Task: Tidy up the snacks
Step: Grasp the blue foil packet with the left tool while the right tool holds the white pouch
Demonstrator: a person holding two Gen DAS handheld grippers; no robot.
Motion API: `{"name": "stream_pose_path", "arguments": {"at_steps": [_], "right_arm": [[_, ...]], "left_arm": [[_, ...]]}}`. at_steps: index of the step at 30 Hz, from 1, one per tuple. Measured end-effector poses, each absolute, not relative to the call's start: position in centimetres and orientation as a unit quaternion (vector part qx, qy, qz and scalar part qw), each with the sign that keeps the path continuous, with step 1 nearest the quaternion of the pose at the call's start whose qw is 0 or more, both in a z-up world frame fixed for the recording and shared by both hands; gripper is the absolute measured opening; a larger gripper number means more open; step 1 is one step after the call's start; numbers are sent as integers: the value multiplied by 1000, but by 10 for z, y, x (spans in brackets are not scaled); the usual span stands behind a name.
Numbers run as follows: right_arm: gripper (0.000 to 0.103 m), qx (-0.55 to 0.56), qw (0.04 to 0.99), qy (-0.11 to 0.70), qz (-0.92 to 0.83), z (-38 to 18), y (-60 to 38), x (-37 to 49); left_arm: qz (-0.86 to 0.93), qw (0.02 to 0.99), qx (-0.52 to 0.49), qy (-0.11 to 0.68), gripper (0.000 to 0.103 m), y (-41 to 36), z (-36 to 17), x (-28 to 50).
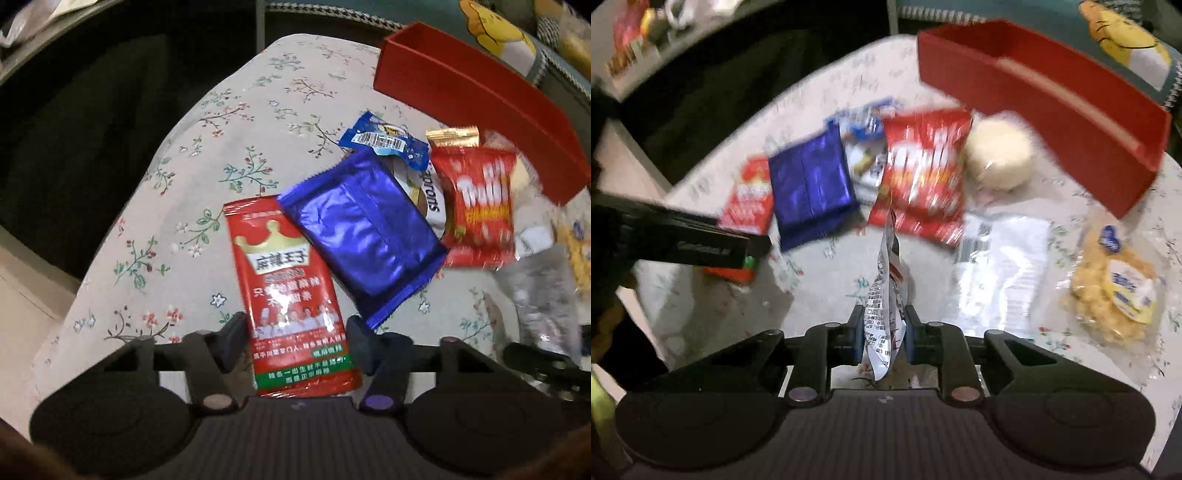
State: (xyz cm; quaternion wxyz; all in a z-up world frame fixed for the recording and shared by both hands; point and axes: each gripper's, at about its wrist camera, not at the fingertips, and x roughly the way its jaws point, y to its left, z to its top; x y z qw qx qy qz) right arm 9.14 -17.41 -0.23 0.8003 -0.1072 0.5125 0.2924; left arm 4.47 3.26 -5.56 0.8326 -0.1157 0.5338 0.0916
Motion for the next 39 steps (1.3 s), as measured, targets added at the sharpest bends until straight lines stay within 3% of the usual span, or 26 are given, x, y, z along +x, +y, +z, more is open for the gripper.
{"name": "stream_pose_path", "arguments": {"at_steps": [2,4,6,8,11,12,13,15,25,31,39], "right_arm": [[26,-86,812,500,290,13,-189,87],[26,-71,823,485,287,25,-202,81],[26,-55,831,479,277,31,-211,76],[26,-48,835,478,269,34,-217,71],[26,-55,835,480,263,32,-218,63],[26,-58,835,480,263,29,-217,64],[26,-61,835,480,263,29,-217,62],[26,-59,836,478,265,30,-217,62],[27,-26,841,471,265,33,-233,76],[27,-7,844,467,264,36,-246,78],[27,13,852,455,260,43,-260,79]], "left_arm": [[83,832,-128,534,53,30,-52,42],[64,833,-124,535,33,24,-48,39],[48,831,-122,540,21,19,-46,36],[47,830,-109,545,22,15,-46,33],[62,841,-78,532,33,3,-46,30],[68,843,-73,529,49,-1,-46,30],[73,842,-76,529,72,-3,-46,30],[84,833,-107,536,90,-1,-47,35],[94,806,-264,521,90,-13,-28,57],[91,786,-244,561,93,-34,-44,77],[117,790,-245,550,96,-21,-44,101]]}}
